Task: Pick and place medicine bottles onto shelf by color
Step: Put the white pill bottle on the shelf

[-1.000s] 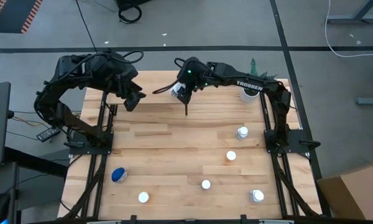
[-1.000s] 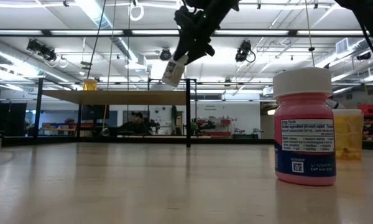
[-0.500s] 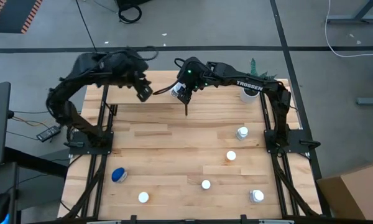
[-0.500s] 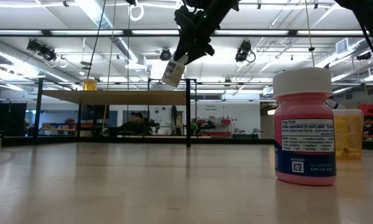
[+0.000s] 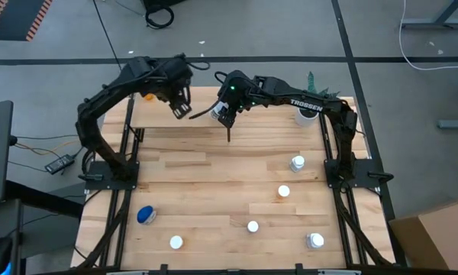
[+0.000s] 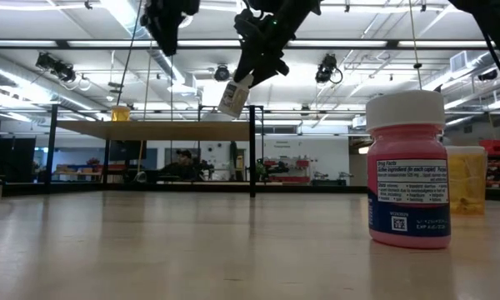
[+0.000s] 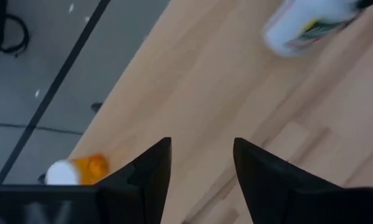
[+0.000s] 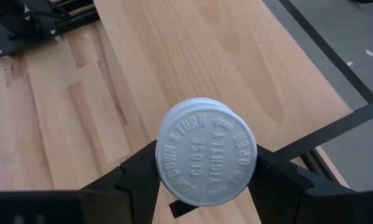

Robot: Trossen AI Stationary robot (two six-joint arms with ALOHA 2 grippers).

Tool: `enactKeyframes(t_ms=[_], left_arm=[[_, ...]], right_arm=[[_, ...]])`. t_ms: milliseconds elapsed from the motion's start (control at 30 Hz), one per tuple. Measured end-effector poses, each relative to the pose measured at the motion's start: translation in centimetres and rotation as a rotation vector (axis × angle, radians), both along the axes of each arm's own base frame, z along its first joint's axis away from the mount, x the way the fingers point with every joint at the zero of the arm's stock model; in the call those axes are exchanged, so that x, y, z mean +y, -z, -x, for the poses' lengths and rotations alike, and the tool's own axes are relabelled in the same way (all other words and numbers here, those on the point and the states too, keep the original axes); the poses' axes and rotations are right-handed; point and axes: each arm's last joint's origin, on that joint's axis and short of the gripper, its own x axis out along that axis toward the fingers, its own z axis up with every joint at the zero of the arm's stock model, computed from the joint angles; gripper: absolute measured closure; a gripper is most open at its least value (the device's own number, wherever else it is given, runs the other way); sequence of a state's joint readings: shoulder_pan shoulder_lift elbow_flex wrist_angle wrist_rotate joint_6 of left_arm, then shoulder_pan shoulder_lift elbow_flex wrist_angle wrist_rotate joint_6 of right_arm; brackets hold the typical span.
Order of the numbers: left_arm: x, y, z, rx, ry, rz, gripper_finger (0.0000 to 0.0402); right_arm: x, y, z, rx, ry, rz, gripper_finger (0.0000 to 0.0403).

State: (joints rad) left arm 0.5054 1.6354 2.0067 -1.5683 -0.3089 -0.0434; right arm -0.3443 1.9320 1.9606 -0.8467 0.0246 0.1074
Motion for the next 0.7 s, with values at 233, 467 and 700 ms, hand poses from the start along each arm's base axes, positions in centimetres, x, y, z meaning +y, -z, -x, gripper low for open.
enactKeyframes(t_ms=[233, 467, 700], left_arm=[[3.0, 1.8, 0.9, -0.178, -0.008, 0.201, 0.0222], [4.1, 4.9, -0.1, -0.287, -0.021, 0.356, 0.0228], [4.5, 8.1, -1.2, -0.370, -0.032, 0.477, 0.0228]], right_arm=[[0.0, 0.0, 0.0, -0.001, 0.001, -0.001, 0.0189], [0.0, 0.0, 0.0, -0.001, 0.001, -0.001, 0.0189], [0.0, 0.0, 0.0, -0.001, 0.000, 0.000, 0.0189]])
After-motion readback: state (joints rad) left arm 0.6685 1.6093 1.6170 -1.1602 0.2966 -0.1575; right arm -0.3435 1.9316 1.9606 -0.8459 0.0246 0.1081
